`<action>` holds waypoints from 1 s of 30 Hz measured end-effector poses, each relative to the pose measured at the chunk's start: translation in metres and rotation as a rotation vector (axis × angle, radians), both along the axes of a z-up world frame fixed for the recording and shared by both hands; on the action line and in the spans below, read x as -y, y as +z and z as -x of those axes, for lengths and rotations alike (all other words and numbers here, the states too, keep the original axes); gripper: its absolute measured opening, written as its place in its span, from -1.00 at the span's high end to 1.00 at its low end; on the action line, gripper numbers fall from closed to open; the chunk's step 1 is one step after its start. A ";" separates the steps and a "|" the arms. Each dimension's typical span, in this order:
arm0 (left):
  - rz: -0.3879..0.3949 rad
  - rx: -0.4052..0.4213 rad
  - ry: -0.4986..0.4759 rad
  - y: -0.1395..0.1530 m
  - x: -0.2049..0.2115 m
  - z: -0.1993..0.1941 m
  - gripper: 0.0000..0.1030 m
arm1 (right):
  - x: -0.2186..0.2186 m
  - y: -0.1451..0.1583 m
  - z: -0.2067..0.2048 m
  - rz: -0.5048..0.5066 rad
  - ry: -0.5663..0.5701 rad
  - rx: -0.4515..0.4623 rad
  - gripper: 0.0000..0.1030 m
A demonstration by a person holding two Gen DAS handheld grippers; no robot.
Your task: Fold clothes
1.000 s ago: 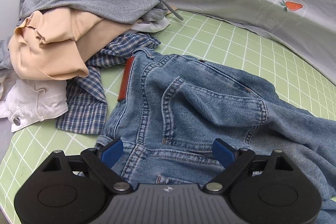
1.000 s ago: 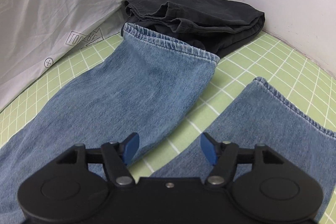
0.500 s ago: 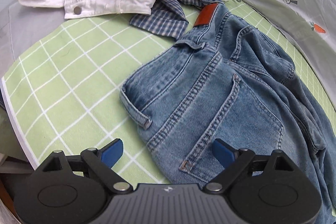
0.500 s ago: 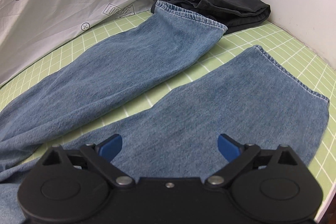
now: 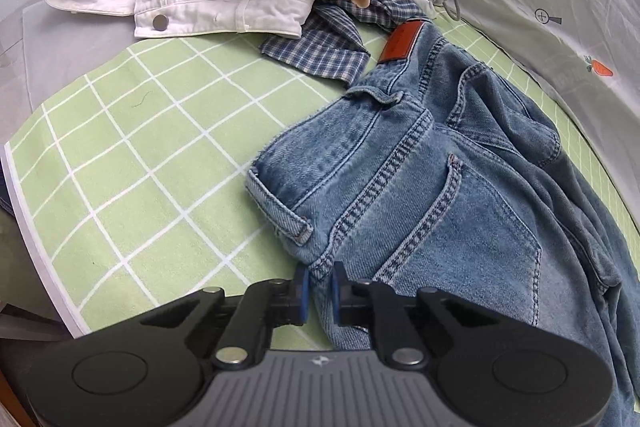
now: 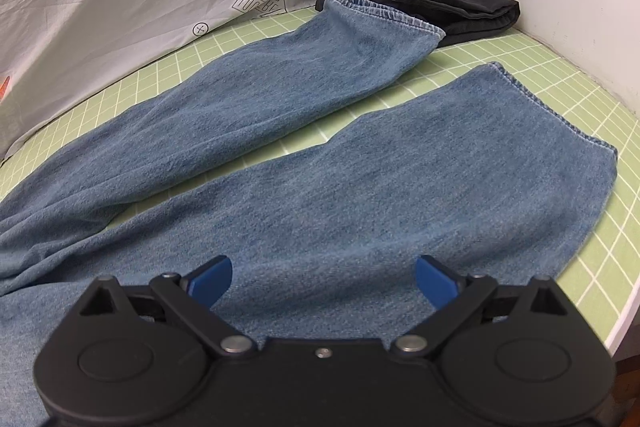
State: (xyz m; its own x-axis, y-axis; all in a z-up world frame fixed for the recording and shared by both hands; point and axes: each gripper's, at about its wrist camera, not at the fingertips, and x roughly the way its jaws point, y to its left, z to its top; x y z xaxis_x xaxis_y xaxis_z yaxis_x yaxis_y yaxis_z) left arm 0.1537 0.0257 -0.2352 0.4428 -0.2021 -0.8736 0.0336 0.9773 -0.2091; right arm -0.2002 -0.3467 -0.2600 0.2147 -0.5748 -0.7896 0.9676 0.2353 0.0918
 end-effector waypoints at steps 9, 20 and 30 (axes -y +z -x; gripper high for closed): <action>-0.095 0.012 0.115 0.007 -0.059 -0.019 0.67 | -0.018 0.002 0.015 0.002 0.025 -0.007 -0.93; -0.213 0.093 0.080 0.027 -0.028 0.011 0.13 | 0.011 0.001 0.063 0.063 -0.012 -0.072 -0.97; -0.239 0.172 -0.158 0.033 0.045 0.057 -0.43 | 0.043 -0.014 0.107 0.139 0.031 -0.267 -0.99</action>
